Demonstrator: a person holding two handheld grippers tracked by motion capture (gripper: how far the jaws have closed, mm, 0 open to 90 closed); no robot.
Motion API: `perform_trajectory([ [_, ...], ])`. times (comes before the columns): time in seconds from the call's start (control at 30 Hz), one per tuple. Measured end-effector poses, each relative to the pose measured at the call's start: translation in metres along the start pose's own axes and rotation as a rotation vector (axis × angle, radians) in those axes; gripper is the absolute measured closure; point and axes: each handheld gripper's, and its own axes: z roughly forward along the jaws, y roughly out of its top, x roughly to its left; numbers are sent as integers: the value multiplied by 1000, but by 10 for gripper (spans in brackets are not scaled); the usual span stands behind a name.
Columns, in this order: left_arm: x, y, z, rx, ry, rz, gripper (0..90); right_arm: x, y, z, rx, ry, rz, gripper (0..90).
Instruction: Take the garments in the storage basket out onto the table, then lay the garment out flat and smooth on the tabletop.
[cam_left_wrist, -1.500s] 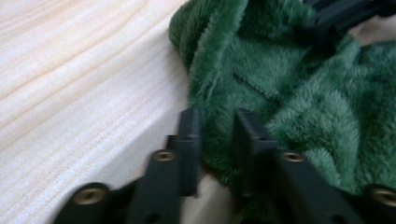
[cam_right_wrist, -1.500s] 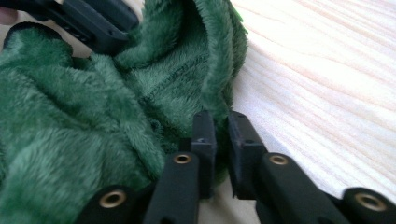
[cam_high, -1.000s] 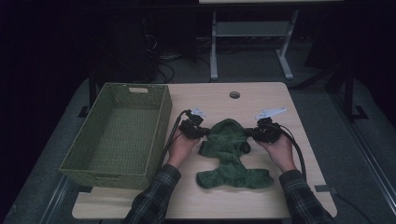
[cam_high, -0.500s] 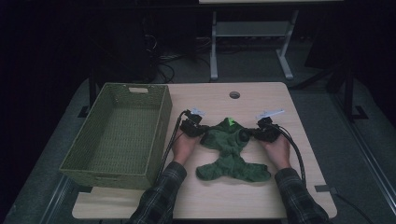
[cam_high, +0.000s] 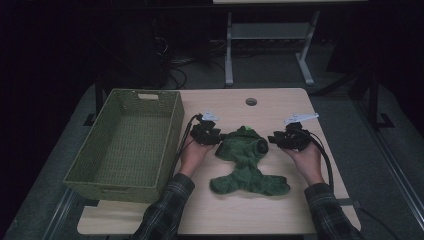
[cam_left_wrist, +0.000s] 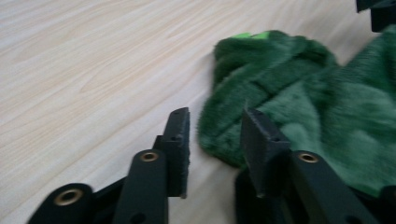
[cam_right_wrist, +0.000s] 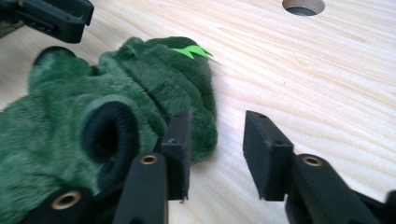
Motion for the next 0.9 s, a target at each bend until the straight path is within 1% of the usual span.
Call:
perform_trajectory([
  [0.1,-8,0,-8,-2,-15,26,550,3,-1,-5,15,8,-3,555],
  [0.13,-11,-1,-9,-3,-21,26,530,6,-2,-7,13,9,4,542],
  [0.2,-17,-1,-14,10,-33,41,494,9,-4,-10,14,6,-7,511],
  [0.23,-19,-2,-16,17,-39,43,471,10,-5,-11,25,6,-8,494],
  [0.33,-23,-6,-23,17,-58,41,421,14,-8,-12,36,16,-6,464],
  [0.4,-27,-11,-29,15,-68,40,405,16,-10,-13,45,15,-3,447],
  [0.43,-28,-13,-30,11,-70,38,395,17,-12,-15,38,15,-5,446],
  [0.47,-30,-17,-33,19,-72,44,382,18,-13,-16,36,11,-18,443],
  [0.5,-32,-20,-35,17,-75,41,371,19,-15,-17,36,12,-9,435],
  [0.53,-33,-22,-36,17,-76,42,368,20,-17,-17,31,12,-10,430],
  [0.6,-37,-28,-41,19,-69,56,346,22,-19,-18,32,12,-9,418],
  [0.67,-40,-33,-46,18,-67,57,318,24,-19,-21,41,6,-20,406],
  [0.8,-48,-46,-55,22,-71,67,261,28,-19,-26,26,19,-21,387],
  [0.83,-50,-49,-56,20,-74,65,244,30,-18,-28,34,16,-25,383],
  [0.9,-54,-54,-60,25,-77,70,220,33,-20,-29,22,17,-37,381],
])
